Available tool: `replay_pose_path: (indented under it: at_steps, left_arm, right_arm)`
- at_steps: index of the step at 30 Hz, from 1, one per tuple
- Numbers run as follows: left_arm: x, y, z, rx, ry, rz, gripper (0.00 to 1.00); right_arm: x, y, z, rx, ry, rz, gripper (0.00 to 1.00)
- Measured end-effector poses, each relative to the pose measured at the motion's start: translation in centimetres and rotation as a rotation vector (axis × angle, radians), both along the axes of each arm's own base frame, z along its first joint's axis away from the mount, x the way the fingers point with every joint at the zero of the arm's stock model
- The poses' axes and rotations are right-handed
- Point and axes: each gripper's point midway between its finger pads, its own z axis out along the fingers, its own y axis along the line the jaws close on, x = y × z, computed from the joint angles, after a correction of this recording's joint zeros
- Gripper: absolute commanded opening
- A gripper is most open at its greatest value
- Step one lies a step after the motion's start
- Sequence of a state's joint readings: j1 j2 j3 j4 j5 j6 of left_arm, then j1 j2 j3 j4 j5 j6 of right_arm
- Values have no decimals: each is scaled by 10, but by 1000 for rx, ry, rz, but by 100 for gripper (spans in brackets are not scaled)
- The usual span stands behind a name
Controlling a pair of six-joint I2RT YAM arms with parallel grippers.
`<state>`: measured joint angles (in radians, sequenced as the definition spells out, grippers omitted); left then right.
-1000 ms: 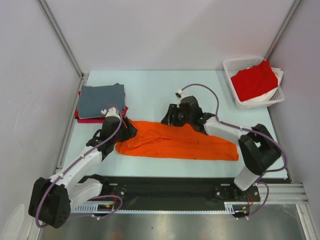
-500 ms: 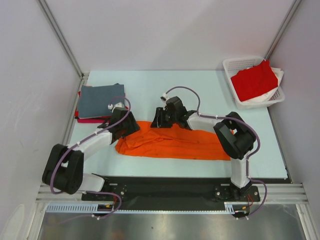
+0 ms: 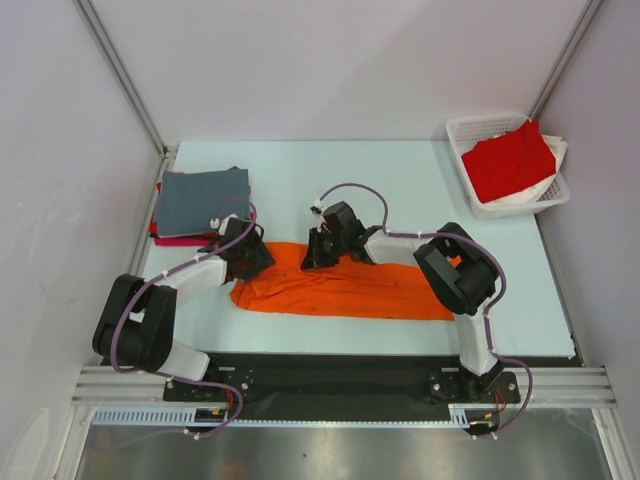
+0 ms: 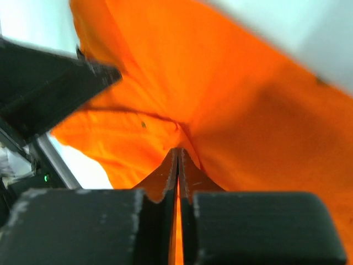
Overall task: Fold and stack the t-shirts
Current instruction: Fold the tshirt
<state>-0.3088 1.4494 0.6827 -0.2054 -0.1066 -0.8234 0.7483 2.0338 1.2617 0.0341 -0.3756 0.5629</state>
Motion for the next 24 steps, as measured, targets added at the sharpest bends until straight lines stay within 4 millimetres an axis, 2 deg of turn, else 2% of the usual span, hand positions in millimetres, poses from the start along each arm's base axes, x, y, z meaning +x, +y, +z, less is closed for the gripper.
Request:
replay_pose_path:
  at_steps: [4,6,7,8,9,10,12,14,17,24]
  left_arm:
    - [-1,3,-1,2,-6,20,62]
    - [-2,4,-1,5,-10,23,62]
    - [-3,5,-1,7,-11,25,62]
    - [-4,5,-1,8,-11,25,62]
    - [-4,5,-1,8,-12,25,62]
    - [-5,6,-1,9,-13,26,62]
    - [-6,7,0,12,-15,28,62]
    - [-8,8,0,15,-16,30,62]
    - [-12,10,0,17,-15,30,62]
    - [-17,13,0,23,-13,35,62]
  right_arm:
    - [-19,-8,-5,6,34,34,0]
    - [-29,-15,-2,10,40,50,0]
    - [-34,-19,2,14,36,58,4]
    - [-38,-21,8,22,31,63,14]
    - [-42,-24,14,30,24,67,29]
    - [-45,-26,21,40,14,70,36]
    - [-46,-28,32,52,-17,77,43]
    - [-43,-27,38,48,-50,72,45]
    - [-33,-26,33,-44,-93,43,45]
    - [-12,-4,18,-197,-186,25,45]
